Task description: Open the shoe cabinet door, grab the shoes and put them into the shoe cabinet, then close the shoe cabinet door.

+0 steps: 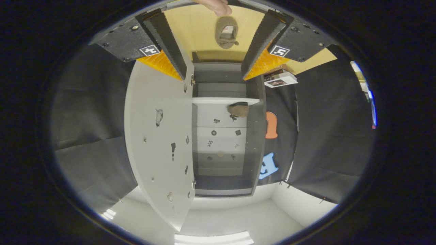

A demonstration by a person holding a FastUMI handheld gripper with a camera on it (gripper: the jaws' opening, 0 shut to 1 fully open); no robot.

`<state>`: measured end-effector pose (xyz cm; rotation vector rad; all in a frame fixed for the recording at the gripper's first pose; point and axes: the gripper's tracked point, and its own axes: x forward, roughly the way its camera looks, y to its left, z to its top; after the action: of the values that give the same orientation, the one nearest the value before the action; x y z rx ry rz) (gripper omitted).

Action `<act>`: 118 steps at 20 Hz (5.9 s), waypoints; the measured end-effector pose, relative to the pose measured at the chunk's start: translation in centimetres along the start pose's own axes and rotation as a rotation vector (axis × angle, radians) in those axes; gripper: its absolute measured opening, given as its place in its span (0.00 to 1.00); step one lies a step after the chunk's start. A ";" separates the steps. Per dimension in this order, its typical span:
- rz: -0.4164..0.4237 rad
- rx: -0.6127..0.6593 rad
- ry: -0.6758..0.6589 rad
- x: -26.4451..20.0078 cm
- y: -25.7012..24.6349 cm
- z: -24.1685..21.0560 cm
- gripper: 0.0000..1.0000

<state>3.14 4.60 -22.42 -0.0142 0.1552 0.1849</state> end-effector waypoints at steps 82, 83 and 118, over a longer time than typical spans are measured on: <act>-0.043 -0.161 0.170 41.8 2.2 10.8 0.08; -0.046 -0.156 0.191 43.0 1.7 9.8 0.08; 0.033 -0.069 0.074 20.2 6.1 23.4 1.00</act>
<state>25.21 14.98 -2.42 -0.0868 0.2231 0.2231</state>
